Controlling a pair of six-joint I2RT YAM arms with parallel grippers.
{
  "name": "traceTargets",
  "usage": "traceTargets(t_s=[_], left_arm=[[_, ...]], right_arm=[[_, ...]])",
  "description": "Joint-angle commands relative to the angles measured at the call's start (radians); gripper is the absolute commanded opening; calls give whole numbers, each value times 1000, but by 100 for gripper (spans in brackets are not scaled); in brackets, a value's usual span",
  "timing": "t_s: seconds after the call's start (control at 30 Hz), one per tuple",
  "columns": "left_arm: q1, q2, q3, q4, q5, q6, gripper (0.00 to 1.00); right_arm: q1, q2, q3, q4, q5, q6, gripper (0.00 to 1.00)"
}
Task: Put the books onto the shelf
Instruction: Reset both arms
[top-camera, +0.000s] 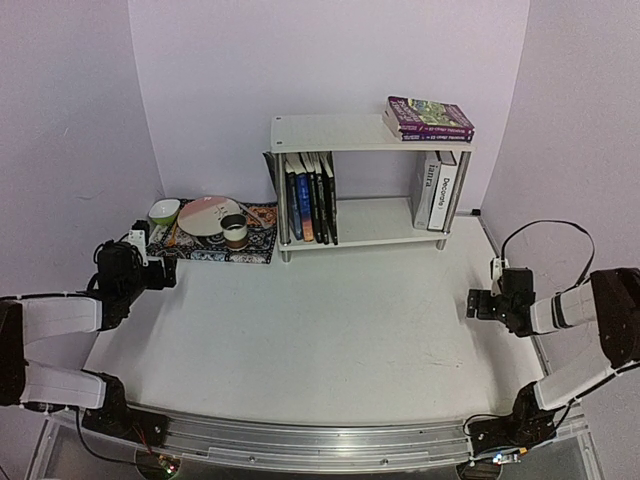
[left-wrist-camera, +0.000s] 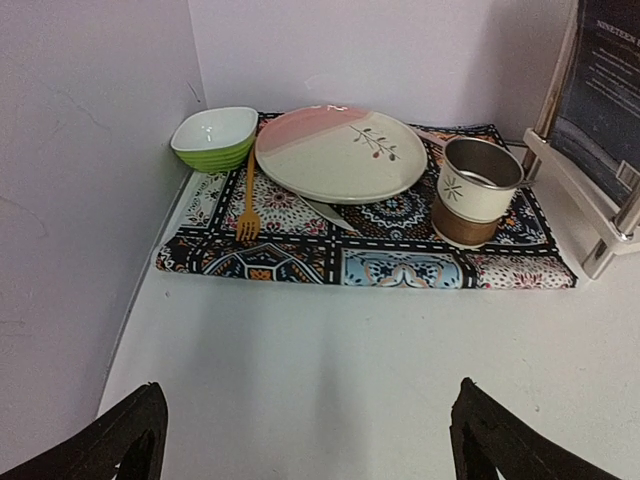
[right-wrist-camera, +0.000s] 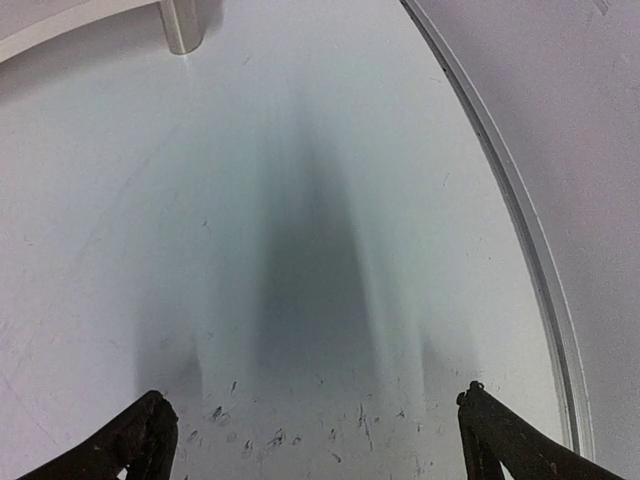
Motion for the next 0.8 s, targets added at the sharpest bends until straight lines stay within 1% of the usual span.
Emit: traceTargets(t_s=[0.0,0.07,0.1,0.13,0.17,0.3,0.33,0.4,0.43,0.57,0.77], left_arm=[[62,64,10,175,67,50,100],[78,110,20,197,113,62,100],[79,130,25,203,116,67,100],[81,153,26,213,117,67,100],[82,169,25,226,122,71,100],[87,249,16,319,131,93,100],[87,276,22,336,163,98,100],[89,325,38,346,211,116,99],[90,343,43,350,218,120,99],[91,389,57,361,213,114,100],[106,402,66,364,178,83,100]], right_arm=[[-23,95,23,191,29,22,98],[-23,162,23,262,-21,4,98],[-23,183,38,271,-72,-9,97],[-23,174,52,218,-108,-28,97],[-23,171,55,204,-126,-41,98],[-23,177,62,205,-122,-35,98],[-23,178,81,179,-124,-33,98],[-23,188,134,75,-139,-46,98],[-23,179,121,82,-135,-48,98],[-23,178,122,83,-126,-42,98],[-23,182,126,80,-126,-42,98]])
